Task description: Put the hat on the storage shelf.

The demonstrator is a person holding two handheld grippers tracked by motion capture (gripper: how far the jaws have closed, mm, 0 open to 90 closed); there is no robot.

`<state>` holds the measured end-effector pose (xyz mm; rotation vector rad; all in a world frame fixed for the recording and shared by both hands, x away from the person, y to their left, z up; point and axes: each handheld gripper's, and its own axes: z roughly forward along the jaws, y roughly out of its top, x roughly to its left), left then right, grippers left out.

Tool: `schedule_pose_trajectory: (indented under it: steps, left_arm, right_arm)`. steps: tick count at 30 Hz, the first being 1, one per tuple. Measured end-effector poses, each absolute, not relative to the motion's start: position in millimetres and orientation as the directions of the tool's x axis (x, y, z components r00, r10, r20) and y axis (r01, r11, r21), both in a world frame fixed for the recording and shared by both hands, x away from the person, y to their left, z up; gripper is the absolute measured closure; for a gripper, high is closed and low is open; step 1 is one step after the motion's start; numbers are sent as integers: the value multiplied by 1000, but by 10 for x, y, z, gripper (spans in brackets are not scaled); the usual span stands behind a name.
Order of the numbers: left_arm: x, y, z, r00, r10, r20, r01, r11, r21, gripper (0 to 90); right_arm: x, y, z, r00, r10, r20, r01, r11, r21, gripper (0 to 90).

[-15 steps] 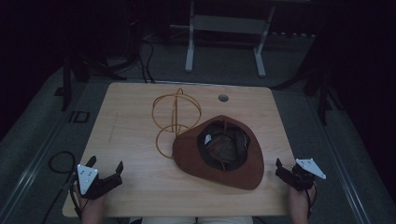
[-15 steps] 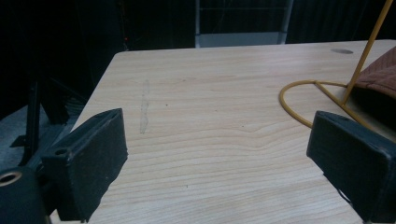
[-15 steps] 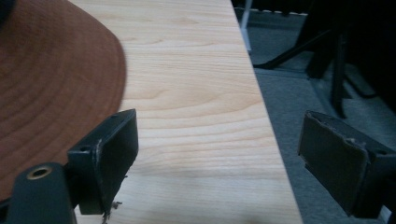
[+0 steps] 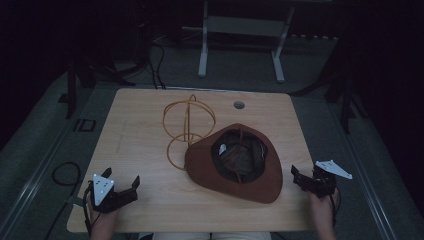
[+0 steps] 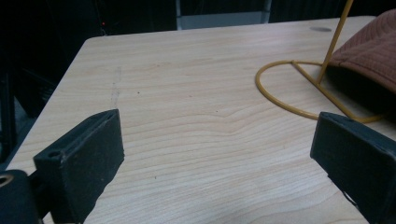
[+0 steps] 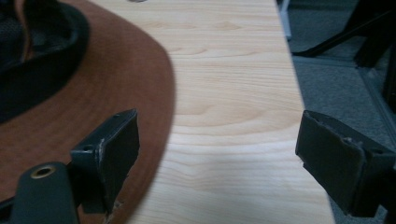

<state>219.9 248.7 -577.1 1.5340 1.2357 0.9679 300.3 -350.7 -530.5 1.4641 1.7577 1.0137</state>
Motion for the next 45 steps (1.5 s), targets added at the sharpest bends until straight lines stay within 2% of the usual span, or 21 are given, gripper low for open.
schedule_pose_trajectory:
  steps: [7, 12, 15, 22, 31, 36, 45]
  left_arm:
    - [2202, 2484, -5776, 201, 980, 5, 284, -63, 957, 33]
    - [2206, 2482, -5770, 214, 976, -28, 304, -40, 952, 33]
    - [2215, 2469, -5774, 227, 973, -44, 326, -33, 945, 32]
    - [2222, 2442, -5756, 259, 963, -73, 356, -25, 934, 33]
    - [2232, 2359, -5750, 276, 961, -30, 397, -86, 914, 33]
    - [2226, 2376, -5740, 273, 961, -48, 396, -67, 916, 33]
    - [2231, 2389, -5744, 277, 959, -66, 408, -56, 911, 33]
  right_arm:
    - [3091, -3307, -5103, -247, 969, 24, 472, 99, 876, 132]
    - [3168, -3138, -4956, -287, 958, -15, 470, 154, 869, 107]
    - [3210, -3053, -4898, -277, 959, -52, 455, 179, 872, 107]
    - [3359, -2897, -4819, -334, 941, -51, 483, 218, 848, 133]
    - [3567, -2656, -4792, -376, 924, -67, 482, 257, 838, 135]
    - [3734, -2554, -4825, -448, 893, -25, 543, 295, 786, 144]
    - [3981, -2383, -4984, -449, 893, -16, 593, 312, 742, 114]
